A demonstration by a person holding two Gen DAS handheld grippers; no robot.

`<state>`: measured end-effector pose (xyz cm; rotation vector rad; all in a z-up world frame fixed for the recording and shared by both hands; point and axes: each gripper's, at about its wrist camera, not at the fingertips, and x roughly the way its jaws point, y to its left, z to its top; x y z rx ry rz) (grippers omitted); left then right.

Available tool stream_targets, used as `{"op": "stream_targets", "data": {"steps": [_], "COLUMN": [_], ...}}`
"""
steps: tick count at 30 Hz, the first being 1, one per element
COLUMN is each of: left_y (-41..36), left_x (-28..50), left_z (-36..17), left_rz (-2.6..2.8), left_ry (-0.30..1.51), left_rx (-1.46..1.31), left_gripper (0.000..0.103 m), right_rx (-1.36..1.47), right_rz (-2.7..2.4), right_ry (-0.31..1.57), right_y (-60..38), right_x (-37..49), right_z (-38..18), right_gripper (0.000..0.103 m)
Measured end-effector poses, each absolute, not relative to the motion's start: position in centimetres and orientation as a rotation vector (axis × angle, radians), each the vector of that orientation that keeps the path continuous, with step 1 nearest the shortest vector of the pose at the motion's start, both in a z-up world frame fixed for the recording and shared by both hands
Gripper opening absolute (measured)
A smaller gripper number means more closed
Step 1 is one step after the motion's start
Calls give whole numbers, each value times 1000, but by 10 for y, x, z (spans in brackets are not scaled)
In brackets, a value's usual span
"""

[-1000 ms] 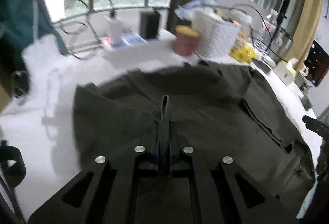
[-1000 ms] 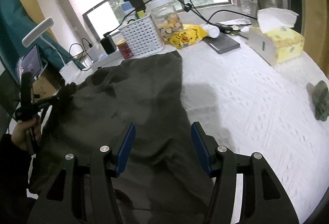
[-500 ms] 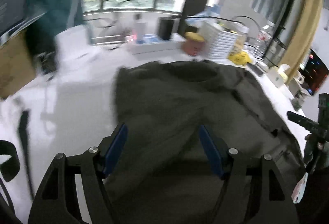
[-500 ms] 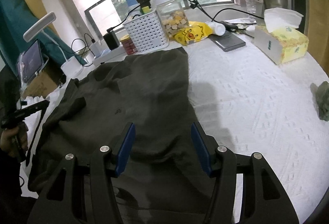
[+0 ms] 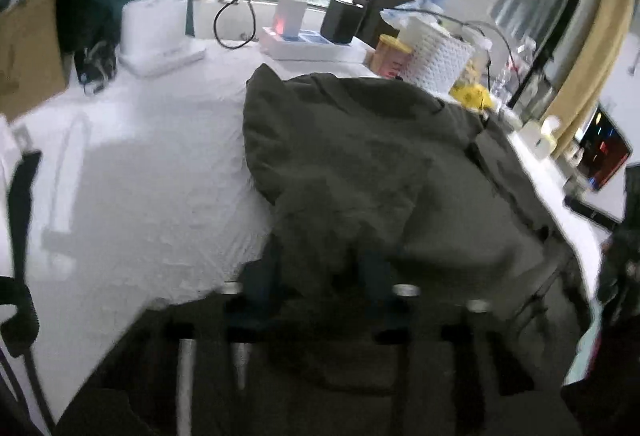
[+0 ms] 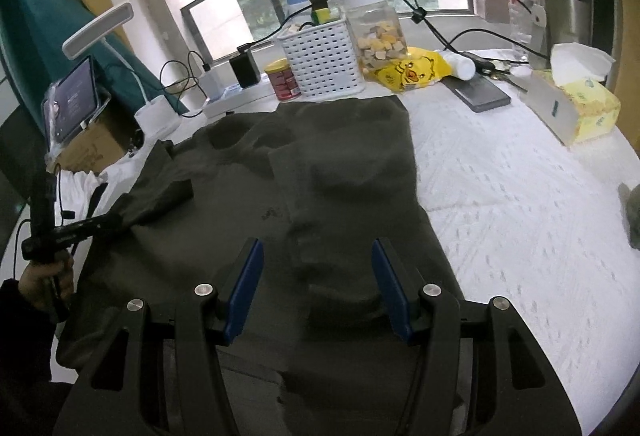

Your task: Fold small clothes

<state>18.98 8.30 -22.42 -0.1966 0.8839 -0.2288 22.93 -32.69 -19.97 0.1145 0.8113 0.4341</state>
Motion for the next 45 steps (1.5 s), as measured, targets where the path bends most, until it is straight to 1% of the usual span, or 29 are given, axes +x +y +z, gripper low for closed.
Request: {"op": "stream_targets", "data": {"steps": [1, 2, 7, 9, 16, 19, 22, 24, 25, 26, 28, 33, 34, 35, 36, 37, 39, 40, 41, 45], "left_y": [80, 77, 50, 39, 32, 37, 43, 51, 56, 61, 69, 71, 67, 62, 58, 54, 49, 45, 38, 18], "left_x": [188, 185, 169, 164, 159, 151, 152, 159, 164, 168, 176, 202, 205, 206, 205, 204, 200, 198, 194, 183], "left_z": [-222, -220, -207, -209, -220, -210, -197, -193, -193, -192, -193, -210, -215, -218, -219, -220, -220, -219, -220, -221], "left_rz": [-223, -224, -167, -191, -283, -303, -256, -212, -197, -185, -193, -302, -311, -315, -319, -322, -340, -361, -390, -407], "left_ry": [872, 860, 790, 793, 856, 844, 814, 801, 798, 790, 771, 834, 853, 864, 866, 870, 866, 872, 886, 903], "left_rx": [-181, -162, 56, 85, 32, -10, 7, 3, -7, -24, -62, -161, -145, -126, -115, -104, -92, -87, -72, 50], "left_gripper": [17, 14, 14, 14, 14, 15, 16, 29, 49, 64, 69, 69, 68, 64, 57, 45, 33, 16, 11, 11], "right_rx": [115, 116, 113, 108, 99, 103, 112, 116, 117, 117, 117, 126, 128, 130, 133, 135, 139, 141, 142, 145], "right_rz": [428, 422, 417, 425, 440, 430, 422, 421, 423, 425, 430, 422, 419, 416, 411, 407, 403, 401, 401, 407], "right_ry": [812, 813, 818, 819, 819, 819, 817, 817, 818, 818, 820, 821, 821, 821, 821, 822, 823, 824, 824, 827], "right_y": [-328, -329, -330, -327, -323, -327, -330, -331, -331, -330, -330, -332, -333, -334, -336, -337, -340, -341, -342, -341], "right_x": [229, 228, 226, 226, 226, 226, 227, 227, 227, 227, 228, 228, 227, 227, 227, 226, 226, 226, 226, 227], "right_z": [-200, -200, -201, -201, -200, -200, -201, -201, -202, -202, -203, -203, -204, -204, -205, -205, -206, -207, -207, -209], "right_gripper": [59, 59, 59, 59, 59, 59, 59, 59, 59, 59, 59, 59, 59, 59, 59, 59, 59, 59, 59, 59]}}
